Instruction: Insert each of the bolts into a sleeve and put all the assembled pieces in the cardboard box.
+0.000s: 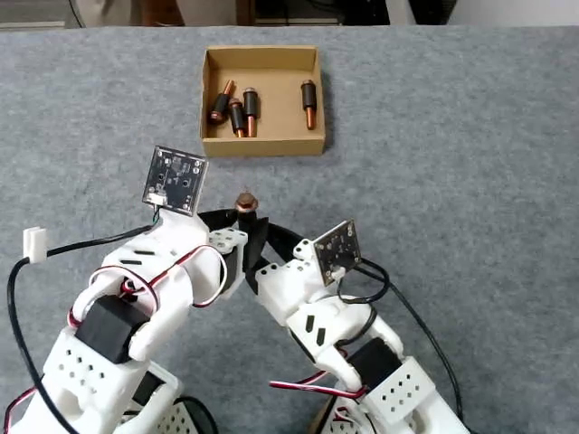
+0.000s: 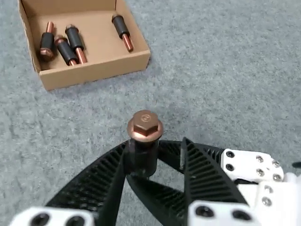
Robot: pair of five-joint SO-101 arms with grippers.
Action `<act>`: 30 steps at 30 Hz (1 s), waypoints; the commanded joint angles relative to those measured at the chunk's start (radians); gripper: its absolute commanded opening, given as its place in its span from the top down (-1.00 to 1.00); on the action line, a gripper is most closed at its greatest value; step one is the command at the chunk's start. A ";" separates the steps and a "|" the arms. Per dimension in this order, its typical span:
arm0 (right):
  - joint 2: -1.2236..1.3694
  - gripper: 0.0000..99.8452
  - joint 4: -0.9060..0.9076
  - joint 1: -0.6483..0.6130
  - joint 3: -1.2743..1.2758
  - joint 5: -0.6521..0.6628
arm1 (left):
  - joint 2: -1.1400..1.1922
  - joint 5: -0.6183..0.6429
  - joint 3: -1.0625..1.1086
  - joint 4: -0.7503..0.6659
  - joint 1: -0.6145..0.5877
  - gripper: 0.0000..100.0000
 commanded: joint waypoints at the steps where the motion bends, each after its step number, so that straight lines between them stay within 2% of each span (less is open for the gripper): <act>1: -0.015 1.00 0.002 -0.010 -0.007 -0.003 | -0.005 0.008 -0.101 0.061 -0.014 0.65; 8: -0.015 1.00 0.002 -0.007 -0.007 -0.003 | 0.090 0.006 -0.192 0.170 -0.034 0.64; 12: -0.015 1.00 0.002 0.093 -0.018 -0.009 | 0.108 0.003 -0.307 0.210 -0.121 0.64; 15: -0.007 1.00 0.002 0.183 -0.048 -0.011 | 0.101 -0.126 -0.301 0.239 -0.221 0.65; 20: -0.002 1.00 0.003 0.242 -0.205 -0.011 | 0.099 -0.344 -0.304 0.345 -0.371 0.97; 21: 0.004 1.00 0.003 0.242 -0.245 -0.011 | 0.099 -0.365 -0.304 0.364 -0.399 0.96; 25: 0.148 1.00 -0.006 0.242 -0.389 -0.005 | 0.099 -0.381 -0.298 0.417 -0.508 0.96; 30: 0.509 1.00 -0.101 0.249 -0.587 -0.003 | 0.099 -0.381 -0.298 0.477 -0.591 0.96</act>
